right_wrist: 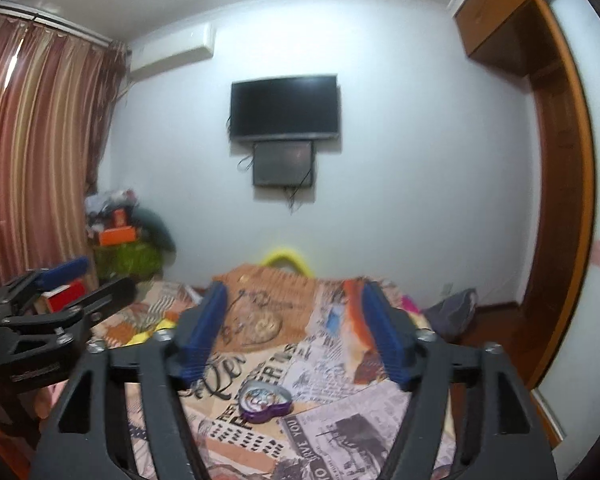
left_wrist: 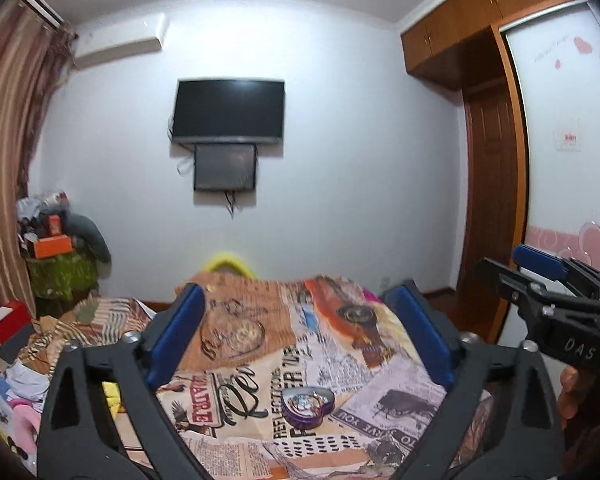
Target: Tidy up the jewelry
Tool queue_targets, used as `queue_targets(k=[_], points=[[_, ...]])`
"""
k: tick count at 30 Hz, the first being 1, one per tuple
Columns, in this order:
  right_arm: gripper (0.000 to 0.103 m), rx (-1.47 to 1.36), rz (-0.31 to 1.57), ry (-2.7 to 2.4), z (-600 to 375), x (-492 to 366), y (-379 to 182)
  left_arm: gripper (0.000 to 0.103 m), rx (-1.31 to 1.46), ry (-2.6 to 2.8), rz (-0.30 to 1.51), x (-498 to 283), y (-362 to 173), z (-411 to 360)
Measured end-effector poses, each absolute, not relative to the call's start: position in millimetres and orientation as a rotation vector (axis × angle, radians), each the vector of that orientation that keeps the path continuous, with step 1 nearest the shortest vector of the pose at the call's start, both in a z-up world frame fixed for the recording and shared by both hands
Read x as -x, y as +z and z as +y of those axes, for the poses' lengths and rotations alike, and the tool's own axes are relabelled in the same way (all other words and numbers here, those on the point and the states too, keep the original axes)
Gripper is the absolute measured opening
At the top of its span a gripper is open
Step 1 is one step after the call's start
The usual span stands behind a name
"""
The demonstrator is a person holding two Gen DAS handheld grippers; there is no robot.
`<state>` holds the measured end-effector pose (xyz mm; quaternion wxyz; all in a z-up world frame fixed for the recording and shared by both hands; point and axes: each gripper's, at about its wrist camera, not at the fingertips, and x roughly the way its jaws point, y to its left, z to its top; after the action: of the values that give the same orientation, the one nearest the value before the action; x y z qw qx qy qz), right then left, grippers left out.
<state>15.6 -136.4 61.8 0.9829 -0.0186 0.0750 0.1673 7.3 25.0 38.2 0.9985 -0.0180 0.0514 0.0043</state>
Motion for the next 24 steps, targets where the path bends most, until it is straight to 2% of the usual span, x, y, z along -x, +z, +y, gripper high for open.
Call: queue_targets(k=[3, 5, 24], points=[[0.096, 0.023, 0.130, 0.303, -134, -12, 60, 0.102, 0.026, 0.023, 0.088, 1, 37, 24], [0.103, 0.013, 0.116, 0.270, -133, -10, 59, 0.102, 0.023, 0.026, 0.094, 3, 35, 24], [0.103, 0.024, 0.160, 0.289, -141, 3, 47, 0.102, 0.056, 0.045, 0.145, 5, 25, 24]])
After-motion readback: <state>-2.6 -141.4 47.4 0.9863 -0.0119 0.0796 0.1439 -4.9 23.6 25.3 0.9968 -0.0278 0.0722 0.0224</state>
